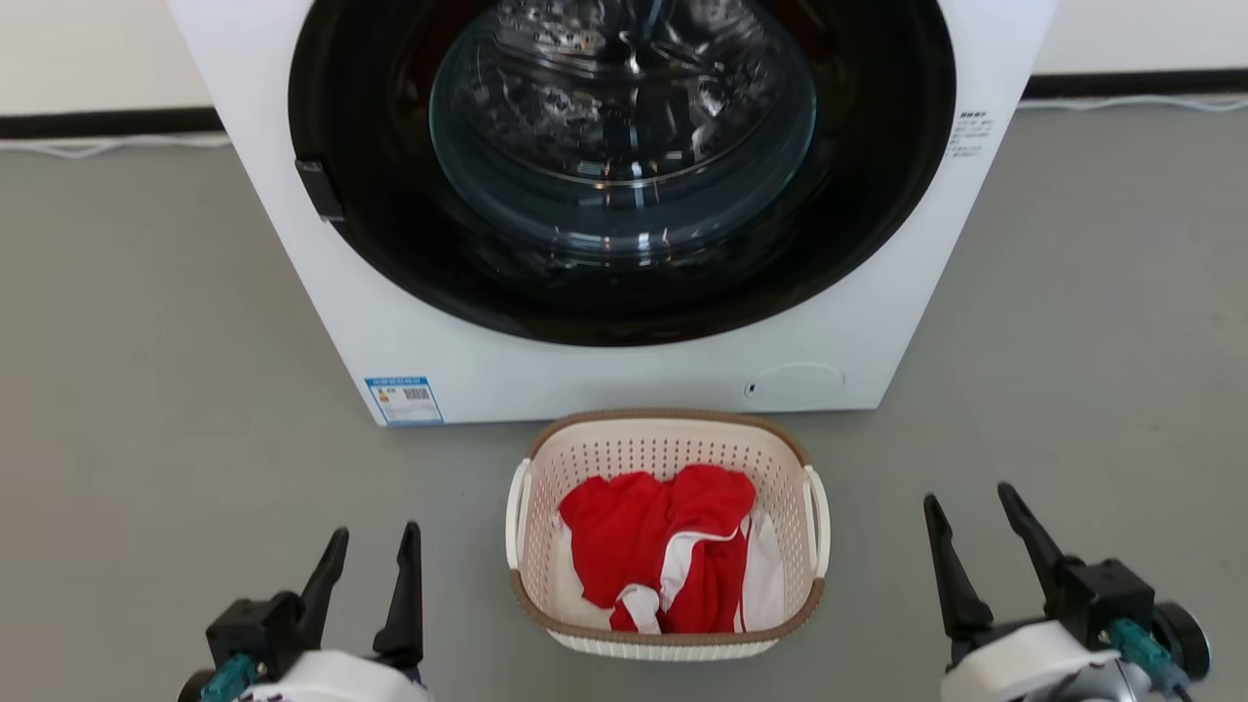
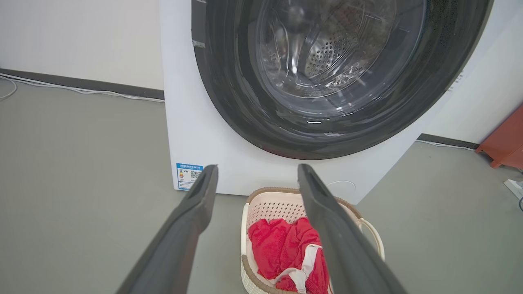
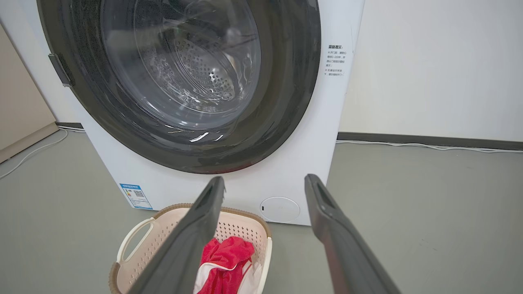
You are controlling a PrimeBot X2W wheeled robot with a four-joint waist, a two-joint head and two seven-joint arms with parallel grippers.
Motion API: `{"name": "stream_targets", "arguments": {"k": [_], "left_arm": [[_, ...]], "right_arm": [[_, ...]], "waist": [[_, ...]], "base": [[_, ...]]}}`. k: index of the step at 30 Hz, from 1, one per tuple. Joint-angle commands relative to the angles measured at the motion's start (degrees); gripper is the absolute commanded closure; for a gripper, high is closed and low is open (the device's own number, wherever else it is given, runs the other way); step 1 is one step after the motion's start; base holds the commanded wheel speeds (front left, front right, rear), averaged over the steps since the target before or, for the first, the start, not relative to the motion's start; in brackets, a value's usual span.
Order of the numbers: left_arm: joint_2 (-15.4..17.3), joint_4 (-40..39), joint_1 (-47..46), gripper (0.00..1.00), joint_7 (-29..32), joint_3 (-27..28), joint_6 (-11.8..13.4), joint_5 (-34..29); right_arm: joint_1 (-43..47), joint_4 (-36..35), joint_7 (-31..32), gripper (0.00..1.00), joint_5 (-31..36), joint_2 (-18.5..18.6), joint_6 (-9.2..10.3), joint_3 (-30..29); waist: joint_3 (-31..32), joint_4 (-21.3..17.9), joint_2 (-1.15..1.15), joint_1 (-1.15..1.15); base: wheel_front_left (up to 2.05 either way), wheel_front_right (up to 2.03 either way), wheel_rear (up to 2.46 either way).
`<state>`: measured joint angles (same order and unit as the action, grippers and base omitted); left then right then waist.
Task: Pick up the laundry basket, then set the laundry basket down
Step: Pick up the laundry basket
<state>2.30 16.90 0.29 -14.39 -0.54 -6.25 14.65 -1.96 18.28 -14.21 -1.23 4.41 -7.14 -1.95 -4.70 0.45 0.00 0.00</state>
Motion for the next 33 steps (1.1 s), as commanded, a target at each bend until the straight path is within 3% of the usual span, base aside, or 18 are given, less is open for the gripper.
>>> {"name": "stream_targets", "arguments": {"k": [1,11,33], "left_arm": [[0.57,-1.14,-3.21,0.0,-0.61,1.39,0.04,0.53],[0.57,3.4,-10.72,0.0,-0.61,-0.18,-0.27,0.9],[0.57,26.52,-36.63,0.0,-0.61,-8.62,-1.05,2.41]], "right_arm": [[-3.07,-1.51,-0.79,0.0,0.41,-0.03,-0.35,1.1],[-10.83,3.4,-0.79,0.0,1.56,-1.12,-0.35,0.39],[-30.85,20.98,-0.79,0.0,5.81,-1.52,-0.35,-3.55]], "waist": [[-1.17,0.17,0.0,0.0],[-10.27,0.54,0.0,0.0],[-31.22,2.96,0.0,0.0]], "base": [[0.0,0.0,0.0],[0.0,0.0,0.0],[0.0,0.0,0.0]]}}
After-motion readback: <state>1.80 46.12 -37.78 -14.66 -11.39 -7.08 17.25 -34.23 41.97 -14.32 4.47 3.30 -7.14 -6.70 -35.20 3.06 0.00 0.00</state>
